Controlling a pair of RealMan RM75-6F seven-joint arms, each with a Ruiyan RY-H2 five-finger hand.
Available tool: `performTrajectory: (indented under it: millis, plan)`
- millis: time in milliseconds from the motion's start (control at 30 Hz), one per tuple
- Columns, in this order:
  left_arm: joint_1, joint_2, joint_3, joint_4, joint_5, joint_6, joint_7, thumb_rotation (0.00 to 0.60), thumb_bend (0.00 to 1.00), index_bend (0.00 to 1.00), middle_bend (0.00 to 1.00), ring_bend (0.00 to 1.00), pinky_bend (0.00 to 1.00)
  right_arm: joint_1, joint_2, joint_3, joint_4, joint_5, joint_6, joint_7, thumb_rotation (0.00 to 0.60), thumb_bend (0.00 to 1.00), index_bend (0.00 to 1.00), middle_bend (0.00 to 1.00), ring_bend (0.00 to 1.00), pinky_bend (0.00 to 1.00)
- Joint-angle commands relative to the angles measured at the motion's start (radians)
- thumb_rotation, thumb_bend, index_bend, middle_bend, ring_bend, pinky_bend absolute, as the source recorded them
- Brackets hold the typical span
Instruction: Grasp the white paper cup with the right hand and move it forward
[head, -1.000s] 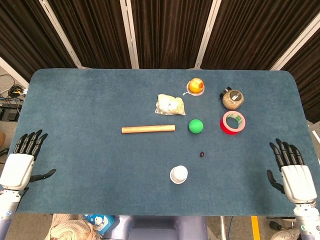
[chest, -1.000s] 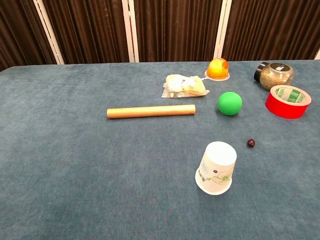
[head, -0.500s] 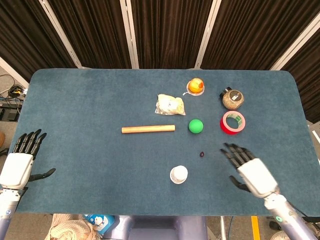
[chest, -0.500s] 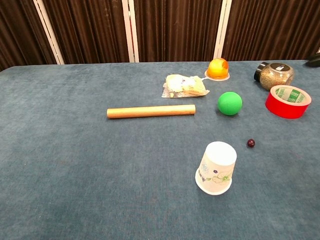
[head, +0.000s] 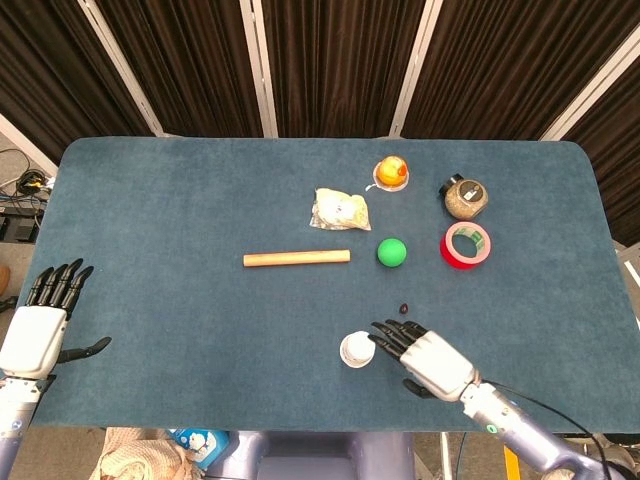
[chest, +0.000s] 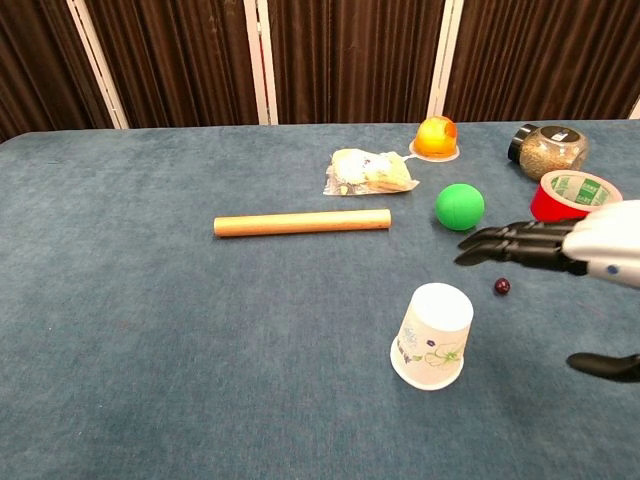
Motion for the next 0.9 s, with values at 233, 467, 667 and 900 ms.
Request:
performTrajectory:
  millis: [233, 467, 667, 900]
  plan:
    - [-0.001, 0.003, 0.000, -0.003, -0.003, -0.004, -0.006, 0.600, 0.02, 0.00, 0.00, 0.00, 0.00, 0.034, -0.084, 0.035, -0.035, 0.138, -0.054, -0.160, 0.600, 0.37, 0.00, 0.00, 0.05, 0.19]
    - [-0.002, 0.004, 0.001, -0.006, -0.006, -0.009, -0.004, 0.600, 0.02, 0.00, 0.00, 0.00, 0.00, 0.049, -0.125, 0.043, -0.018, 0.206, -0.064, -0.217, 0.600, 0.37, 0.00, 0.00, 0.05, 0.19]
    - [-0.002, 0.005, 0.000, -0.009, -0.010, -0.012, -0.003, 0.600, 0.02, 0.00, 0.00, 0.00, 0.00, 0.066, -0.167, 0.049, -0.003, 0.265, -0.073, -0.252, 0.600, 0.37, 0.00, 0.00, 0.05, 0.19]
    - [-0.002, 0.007, 0.000, -0.012, -0.013, -0.015, -0.006, 0.600, 0.02, 0.00, 0.00, 0.00, 0.00, 0.083, -0.209, 0.053, 0.021, 0.326, -0.074, -0.301, 0.600, 0.37, 0.00, 0.06, 0.12, 0.24]
